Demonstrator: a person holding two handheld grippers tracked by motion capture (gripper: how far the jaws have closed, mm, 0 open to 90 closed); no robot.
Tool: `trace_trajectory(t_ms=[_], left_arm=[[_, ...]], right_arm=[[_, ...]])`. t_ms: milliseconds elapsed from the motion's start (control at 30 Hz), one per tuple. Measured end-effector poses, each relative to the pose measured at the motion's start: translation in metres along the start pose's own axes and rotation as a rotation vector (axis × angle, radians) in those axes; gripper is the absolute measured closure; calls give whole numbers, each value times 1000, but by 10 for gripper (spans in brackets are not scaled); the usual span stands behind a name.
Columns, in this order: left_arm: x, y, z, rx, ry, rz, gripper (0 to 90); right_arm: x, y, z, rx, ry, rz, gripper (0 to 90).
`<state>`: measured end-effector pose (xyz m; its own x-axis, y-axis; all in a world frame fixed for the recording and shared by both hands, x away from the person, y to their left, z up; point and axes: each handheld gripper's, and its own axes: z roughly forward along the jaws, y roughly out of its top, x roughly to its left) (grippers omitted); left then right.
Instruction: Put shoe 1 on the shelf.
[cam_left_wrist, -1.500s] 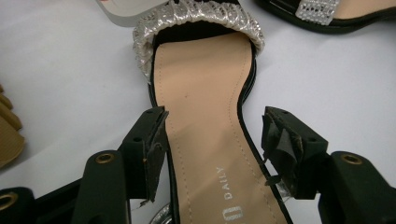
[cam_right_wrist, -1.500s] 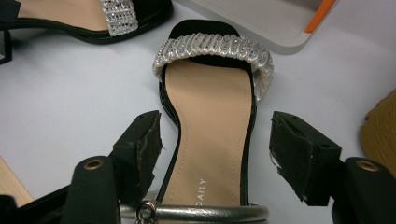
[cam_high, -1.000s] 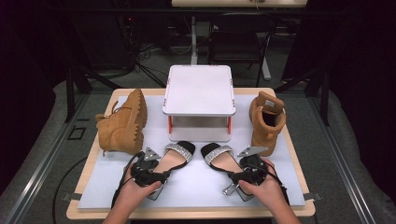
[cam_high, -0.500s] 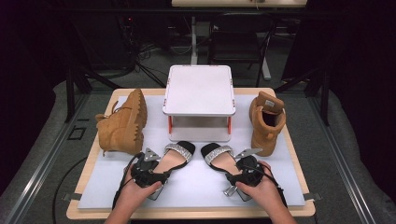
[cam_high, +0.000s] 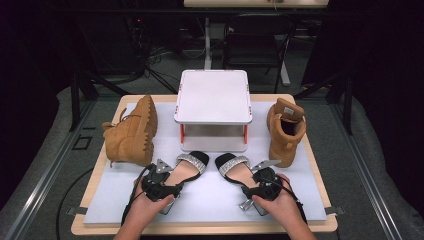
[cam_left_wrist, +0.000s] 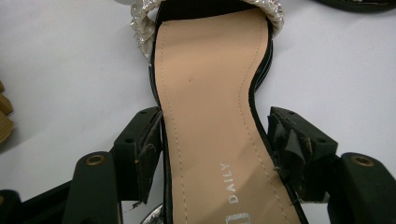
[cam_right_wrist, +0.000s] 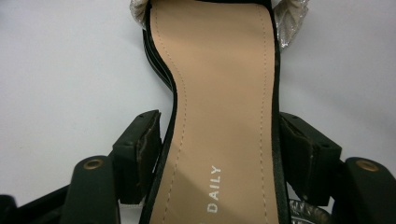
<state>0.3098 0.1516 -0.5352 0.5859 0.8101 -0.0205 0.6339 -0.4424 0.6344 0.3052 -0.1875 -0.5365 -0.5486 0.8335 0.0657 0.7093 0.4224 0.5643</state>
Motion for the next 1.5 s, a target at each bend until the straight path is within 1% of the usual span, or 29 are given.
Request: trace_trajectory(t_ms=[67,100,200,233,300,333,367,400,433,467,500,533,567,633,700,733,833,867,967,1100,1233,1267,1333,1433,1500], left_arm=[[0,0,0,6,-2,4,345],[-1,1,1,7,1,0,344],[1,2,2,25,-11,-15,340],[2,2,3,29,-16,-21,336],[3,2,4,40,-23,-36,333],[3,2,5,42,-26,-42,332],[4,2,5,43,-31,-48,332],[4,3,6,49,-35,-49,331],[4,3,6,48,-40,-51,332],[4,2,6,49,-45,-52,347],[4,2,7,47,-40,-51,348],[4,2,7,48,-39,-49,348],[4,2,7,47,-40,-55,350],[5,2,7,53,-49,-61,352],[4,4,8,62,-44,-63,357],[3,4,8,69,-38,-62,359],[2,5,9,75,-25,-63,368],[2,5,9,74,-27,-69,368],[2,6,9,78,-29,-69,367],[3,5,10,74,-35,-76,366],[4,5,9,78,-40,-75,366],[4,5,9,76,-38,-79,367],[3,6,9,79,-33,-78,368],[3,5,9,75,-25,-81,373],[3,5,9,75,-25,-82,377]], right_arm=[[0,0,0,6,0,1,334],[-1,0,0,9,1,2,334],[-1,1,1,15,7,6,332],[0,1,1,7,6,12,332],[-1,1,0,22,-1,-4,332],[-1,1,1,15,8,3,332],[1,0,2,-9,2,22,333],[-1,1,1,14,6,7,334],[0,0,2,-7,6,20,334],[0,0,2,-9,3,23,336],[0,0,2,-6,4,18,339],[0,1,1,10,8,6,341],[-1,1,0,15,3,0,341],[-1,1,0,12,12,2,342],[-1,0,1,0,12,10,348],[-2,0,0,4,10,2,355],[-1,-1,0,-23,11,18,357],[-1,-1,0,-27,12,18,358],[-1,-1,0,-31,18,22,358],[-2,-1,1,-21,12,13,356],[-2,0,1,-16,10,16,354],[-2,1,1,-6,11,15,354],[-1,1,2,-3,15,18,354],[-2,2,2,17,-1,3,354],[-1,2,2,18,-1,6,359]])
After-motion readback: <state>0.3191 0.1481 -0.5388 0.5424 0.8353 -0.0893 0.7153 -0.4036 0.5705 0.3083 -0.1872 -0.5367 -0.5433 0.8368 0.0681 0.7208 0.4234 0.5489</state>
